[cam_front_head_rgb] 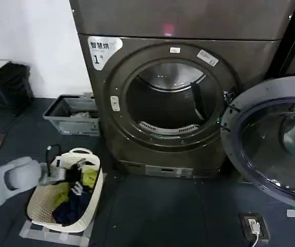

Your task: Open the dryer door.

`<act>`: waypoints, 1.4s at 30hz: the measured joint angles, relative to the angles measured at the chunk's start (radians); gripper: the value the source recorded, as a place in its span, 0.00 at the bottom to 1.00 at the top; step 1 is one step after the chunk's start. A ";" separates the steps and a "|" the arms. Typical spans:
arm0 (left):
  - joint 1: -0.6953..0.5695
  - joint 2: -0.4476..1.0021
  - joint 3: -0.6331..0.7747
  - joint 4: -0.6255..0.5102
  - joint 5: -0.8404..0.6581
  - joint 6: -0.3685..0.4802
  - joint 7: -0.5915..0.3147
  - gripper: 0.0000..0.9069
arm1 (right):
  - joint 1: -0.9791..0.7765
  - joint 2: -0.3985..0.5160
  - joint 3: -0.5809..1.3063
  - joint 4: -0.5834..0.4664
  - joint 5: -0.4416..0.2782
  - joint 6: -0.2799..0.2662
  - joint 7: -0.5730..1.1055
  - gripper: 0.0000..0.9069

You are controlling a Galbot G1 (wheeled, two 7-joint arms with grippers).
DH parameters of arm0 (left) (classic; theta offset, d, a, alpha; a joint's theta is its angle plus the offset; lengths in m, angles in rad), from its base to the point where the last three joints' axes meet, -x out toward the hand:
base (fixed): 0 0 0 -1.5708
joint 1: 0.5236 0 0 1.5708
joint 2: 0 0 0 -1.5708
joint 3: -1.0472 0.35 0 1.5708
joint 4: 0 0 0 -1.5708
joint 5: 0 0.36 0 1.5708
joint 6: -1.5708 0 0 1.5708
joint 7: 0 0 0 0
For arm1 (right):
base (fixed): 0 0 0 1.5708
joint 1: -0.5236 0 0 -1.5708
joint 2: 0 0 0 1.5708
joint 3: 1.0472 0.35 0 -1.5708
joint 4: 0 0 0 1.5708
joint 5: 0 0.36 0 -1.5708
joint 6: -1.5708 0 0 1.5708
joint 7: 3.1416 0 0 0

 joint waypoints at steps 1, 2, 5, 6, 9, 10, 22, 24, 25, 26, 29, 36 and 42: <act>-0.004 0.007 0.000 0.003 -0.002 0.010 0.009 1.00 | 0.001 -0.002 0.000 -0.003 -0.001 0.000 0.000 1.00; -0.008 0.013 0.000 0.003 -0.002 0.012 0.024 1.00 | 0.002 -0.003 -0.001 -0.006 -0.001 0.001 0.000 1.00; -0.014 0.030 -0.002 0.000 -0.008 0.011 0.057 1.00 | 0.007 -0.007 -0.005 -0.011 -0.001 0.002 -0.001 1.00; -0.014 0.036 -0.003 -0.002 -0.007 0.014 0.062 1.00 | 0.010 -0.007 -0.007 -0.011 -0.001 0.002 -0.001 1.00; -0.014 0.052 -0.007 0.007 -0.018 0.019 0.078 1.00 | 0.015 -0.007 -0.016 -0.010 -0.001 0.002 -0.001 1.00; -0.014 0.056 -0.007 0.013 -0.022 0.019 0.084 1.00 | 0.016 -0.007 -0.017 -0.010 -0.001 0.003 -0.001 1.00; 0.026 0.062 -0.037 0.127 0.048 0.005 0.115 1.00 | 0.018 -0.010 -0.019 -0.013 -0.002 0.007 -0.002 1.00; 0.039 0.061 -0.057 0.149 0.051 0.005 0.119 1.00 | 0.022 -0.013 -0.023 -0.013 -0.002 0.007 -0.002 1.00; 0.044 0.061 -0.063 0.159 0.055 0.003 0.124 1.00 | 0.023 -0.013 -0.025 -0.013 -0.002 0.007 -0.002 1.00; 0.048 0.061 -0.069 0.169 0.058 0.003 0.128 1.00 | 0.023 -0.013 -0.026 -0.013 -0.002 0.007 -0.002 1.00; 0.052 0.061 -0.084 0.190 0.073 -0.011 0.143 1.00 | 0.023 -0.018 -0.027 -0.018 -0.002 0.008 -0.003 1.00; 0.064 0.081 -0.097 0.196 0.097 -0.025 0.164 1.00 | 0.023 -0.024 -0.024 -0.022 -0.002 0.009 -0.003 1.00; 0.090 0.087 -0.122 0.192 0.137 -0.057 0.170 1.00 | 0.022 -0.024 -0.023 -0.026 -0.001 0.012 0.000 1.00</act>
